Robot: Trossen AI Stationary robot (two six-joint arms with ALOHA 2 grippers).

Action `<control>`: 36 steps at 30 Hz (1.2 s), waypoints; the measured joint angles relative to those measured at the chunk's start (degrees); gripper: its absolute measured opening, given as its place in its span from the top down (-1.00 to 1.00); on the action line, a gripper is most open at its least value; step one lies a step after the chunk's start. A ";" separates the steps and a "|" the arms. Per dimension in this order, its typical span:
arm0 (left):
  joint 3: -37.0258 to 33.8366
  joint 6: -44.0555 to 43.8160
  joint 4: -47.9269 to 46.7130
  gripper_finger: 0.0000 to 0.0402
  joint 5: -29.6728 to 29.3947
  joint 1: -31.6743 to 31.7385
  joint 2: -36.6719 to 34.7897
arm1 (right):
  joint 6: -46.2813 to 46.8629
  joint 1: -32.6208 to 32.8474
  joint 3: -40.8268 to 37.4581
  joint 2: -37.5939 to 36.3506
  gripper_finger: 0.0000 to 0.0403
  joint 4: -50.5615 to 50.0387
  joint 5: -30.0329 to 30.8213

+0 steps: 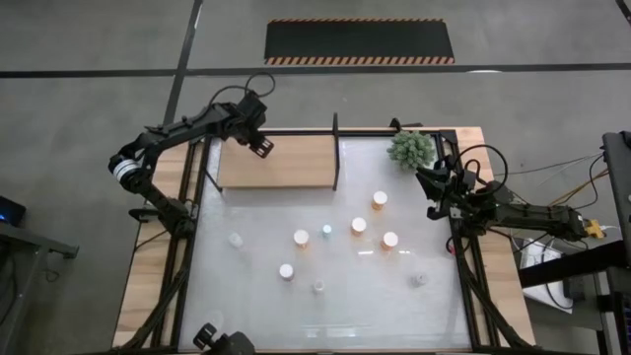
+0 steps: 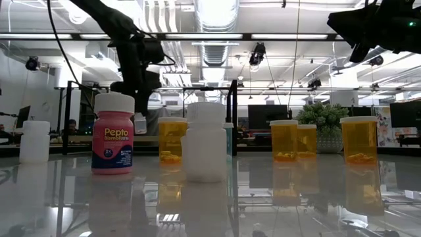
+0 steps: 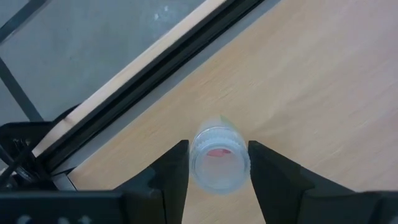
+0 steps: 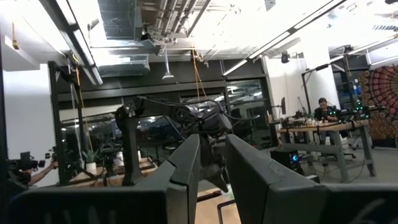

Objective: Pick and place medicine bottles onto shelf by color
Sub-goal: Put the left transparent pill bottle on the shelf

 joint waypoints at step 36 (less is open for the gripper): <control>1.73 3.00 -1.29 -0.16 0.31 0.00 -0.85 | 0.39 0.04 0.00 0.00 0.66 0.00 -1.55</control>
